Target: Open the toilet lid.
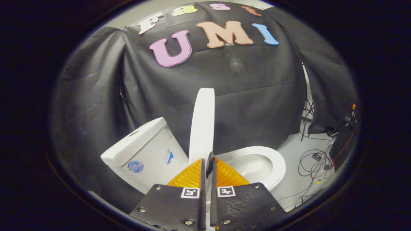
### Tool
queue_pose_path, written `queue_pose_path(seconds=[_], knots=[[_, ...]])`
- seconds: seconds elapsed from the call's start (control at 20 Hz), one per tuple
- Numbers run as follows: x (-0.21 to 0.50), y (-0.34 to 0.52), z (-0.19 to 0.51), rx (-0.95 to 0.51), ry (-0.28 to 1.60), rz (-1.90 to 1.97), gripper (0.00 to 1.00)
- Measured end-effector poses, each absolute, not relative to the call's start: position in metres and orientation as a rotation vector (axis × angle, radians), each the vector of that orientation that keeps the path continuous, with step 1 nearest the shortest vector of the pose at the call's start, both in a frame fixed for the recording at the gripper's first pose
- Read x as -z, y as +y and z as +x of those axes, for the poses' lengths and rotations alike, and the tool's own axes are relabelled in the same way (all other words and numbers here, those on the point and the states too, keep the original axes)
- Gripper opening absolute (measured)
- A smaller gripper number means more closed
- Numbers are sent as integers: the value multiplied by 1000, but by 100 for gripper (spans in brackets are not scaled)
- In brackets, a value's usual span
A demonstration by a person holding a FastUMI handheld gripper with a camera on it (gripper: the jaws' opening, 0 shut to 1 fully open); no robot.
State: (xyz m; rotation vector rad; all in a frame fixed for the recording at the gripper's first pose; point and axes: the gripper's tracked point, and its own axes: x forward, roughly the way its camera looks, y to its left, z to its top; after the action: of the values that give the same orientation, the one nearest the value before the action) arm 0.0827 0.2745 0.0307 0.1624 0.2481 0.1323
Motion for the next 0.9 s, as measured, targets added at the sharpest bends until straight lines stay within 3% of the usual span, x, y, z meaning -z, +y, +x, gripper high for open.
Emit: queue_pose_path(seconds=[0.9], knots=[[-42, 334, 70, -230, 185, 84, 6]])
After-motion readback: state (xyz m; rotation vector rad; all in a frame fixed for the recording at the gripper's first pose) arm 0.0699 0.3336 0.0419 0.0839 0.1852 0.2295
